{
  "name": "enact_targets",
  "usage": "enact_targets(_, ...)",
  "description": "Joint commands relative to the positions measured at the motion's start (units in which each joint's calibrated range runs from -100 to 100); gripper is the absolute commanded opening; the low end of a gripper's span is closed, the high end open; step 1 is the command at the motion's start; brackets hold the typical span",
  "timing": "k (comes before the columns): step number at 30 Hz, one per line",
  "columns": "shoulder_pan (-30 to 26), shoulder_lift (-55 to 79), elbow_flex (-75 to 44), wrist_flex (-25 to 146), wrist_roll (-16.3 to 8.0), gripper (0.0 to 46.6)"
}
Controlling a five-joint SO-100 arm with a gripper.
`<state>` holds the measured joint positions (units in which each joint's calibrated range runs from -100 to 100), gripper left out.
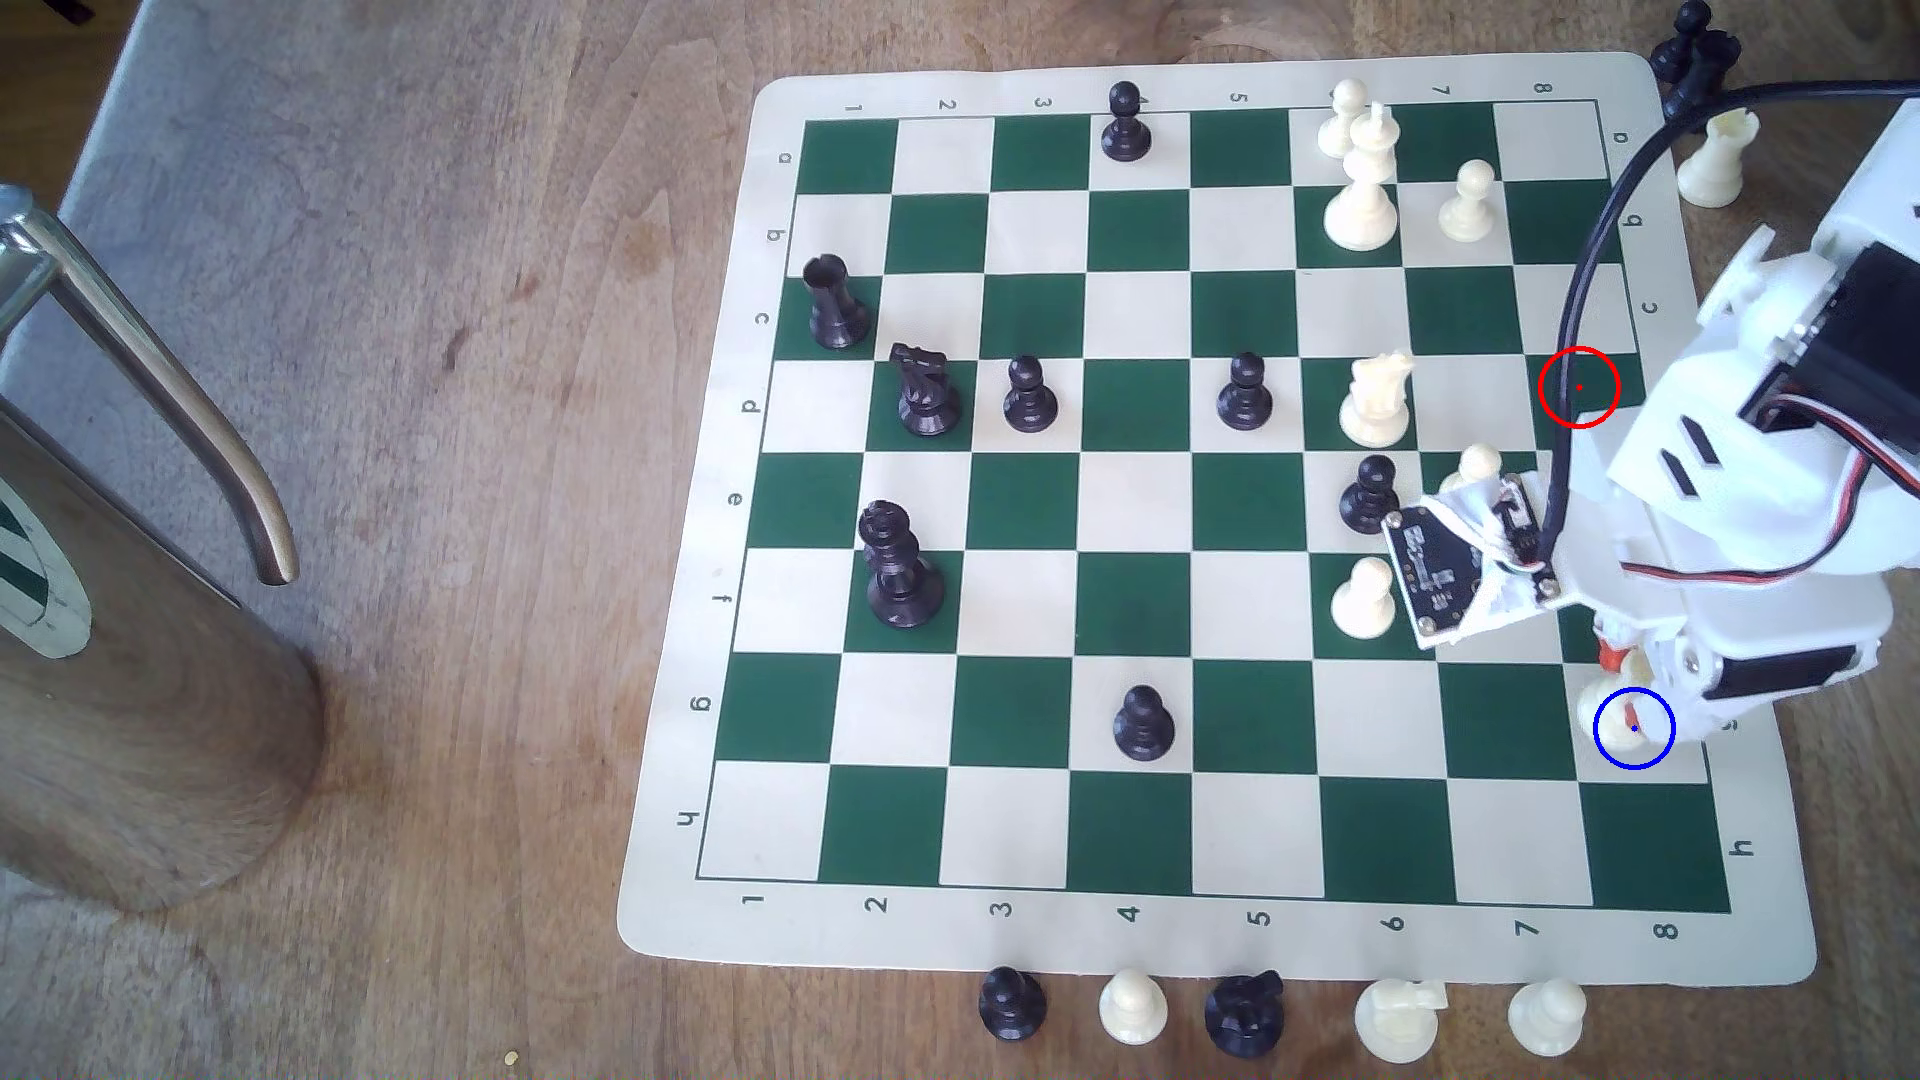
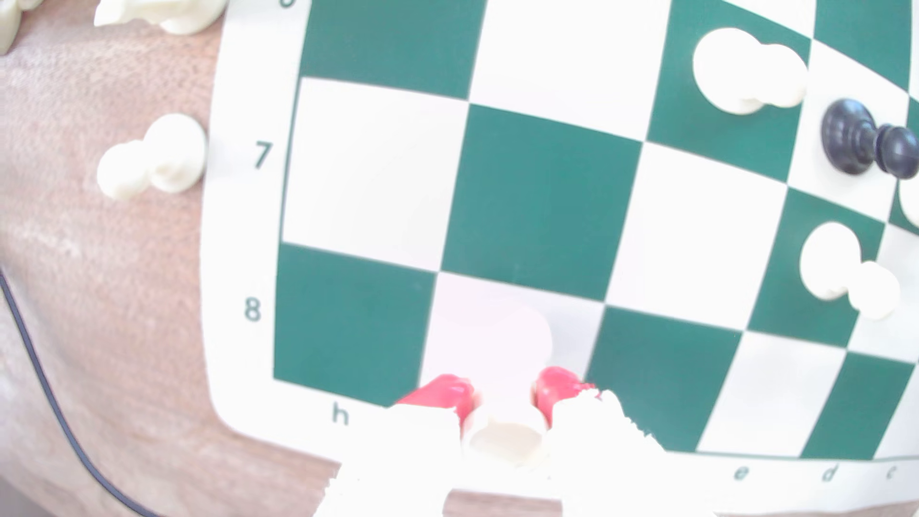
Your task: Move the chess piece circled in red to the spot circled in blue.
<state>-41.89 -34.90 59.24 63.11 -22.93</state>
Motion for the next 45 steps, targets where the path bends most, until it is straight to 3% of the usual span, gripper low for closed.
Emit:
enact_targets(1, -1.5, 0.3, 0.0, -2.1, -0.6, 0.3)
enact_targets(25, -0.7, 4.5, 0.4, -2.3, 2.6, 0.3)
enact_targets(28, -0.6, 4.6, 0.4, -2.3, 2.6, 5.2)
enact_targets(29, -0.5, 4.6, 0.4, -2.5, 2.4, 11.5)
enact_targets(30, -0.4, 4.6, 0.4, -2.5, 2.4, 12.9)
enact_targets(45, 0.9, 0.6, 0.3, 4.5, 3.4, 20.6)
